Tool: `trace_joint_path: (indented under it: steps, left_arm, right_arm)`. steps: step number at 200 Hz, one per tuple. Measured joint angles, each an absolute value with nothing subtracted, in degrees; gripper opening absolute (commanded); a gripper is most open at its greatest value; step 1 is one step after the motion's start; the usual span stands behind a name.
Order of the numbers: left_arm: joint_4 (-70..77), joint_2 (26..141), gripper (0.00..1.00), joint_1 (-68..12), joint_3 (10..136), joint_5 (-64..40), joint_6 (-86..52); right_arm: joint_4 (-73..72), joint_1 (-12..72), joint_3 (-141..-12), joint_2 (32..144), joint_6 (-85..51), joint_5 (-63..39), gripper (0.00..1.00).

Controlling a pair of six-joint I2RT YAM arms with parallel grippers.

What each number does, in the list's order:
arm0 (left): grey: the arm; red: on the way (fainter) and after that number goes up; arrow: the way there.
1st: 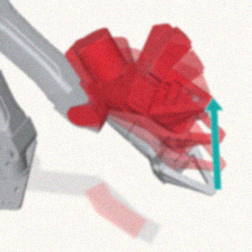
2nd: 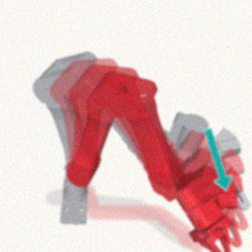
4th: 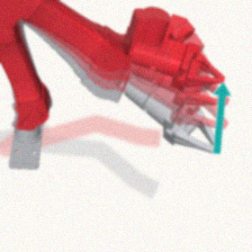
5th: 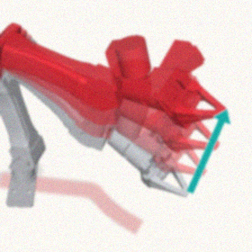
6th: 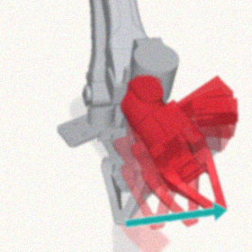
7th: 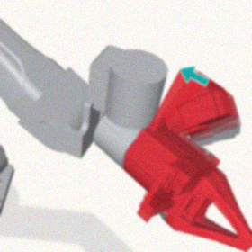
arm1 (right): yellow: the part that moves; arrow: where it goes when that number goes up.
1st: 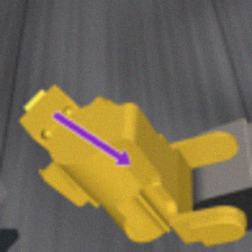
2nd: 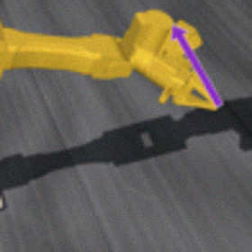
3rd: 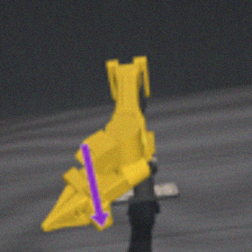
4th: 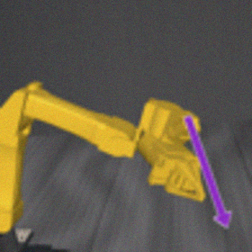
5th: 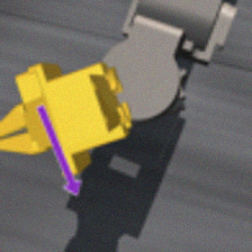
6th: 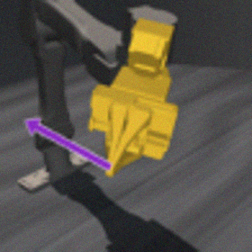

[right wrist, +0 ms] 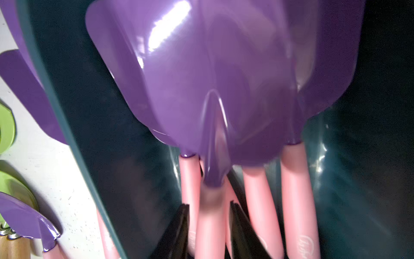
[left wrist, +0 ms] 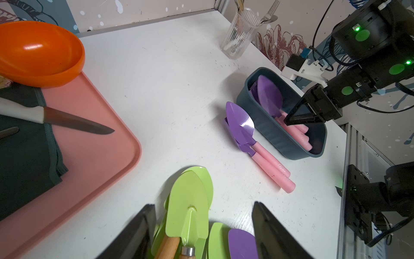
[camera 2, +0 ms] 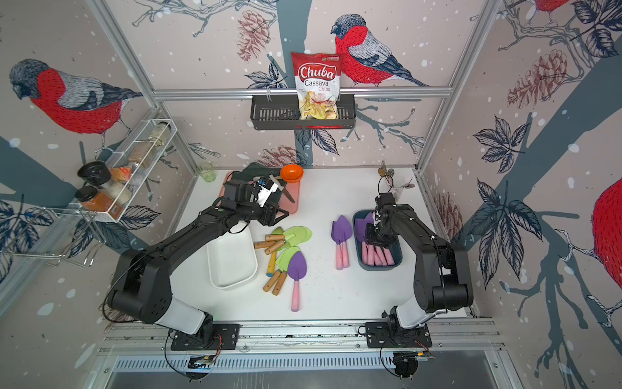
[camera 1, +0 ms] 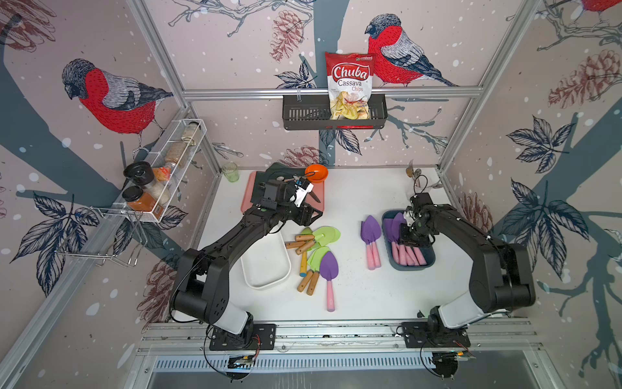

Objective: Sort the small shovels by color and place them into the storage box
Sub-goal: Place the shovel in the storage box.

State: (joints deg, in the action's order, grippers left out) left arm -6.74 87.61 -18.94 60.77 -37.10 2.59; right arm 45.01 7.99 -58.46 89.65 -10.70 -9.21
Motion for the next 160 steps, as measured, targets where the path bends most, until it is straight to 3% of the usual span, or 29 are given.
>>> trace_joint_path:
  steps: [93, 122, 160]
  left_arm:
    - [-6.72, 88.09, 0.71, -18.98, 60.77, -37.01, 2.61]
    - [-6.72, 88.27, 0.71, -18.98, 60.77, -36.97, 2.61]
    - [-6.72, 88.31, 0.71, -18.98, 60.77, -36.86, 2.96]
  right_arm:
    - [43.64, 9.85, -58.00, 92.90, -10.87, -9.21, 0.27]
    - [43.55, 10.13, -58.24, 93.17, -10.87, -8.99, 0.28]
    - [44.29, 10.87, -60.29, 92.90, -10.90, -8.14, 0.35]
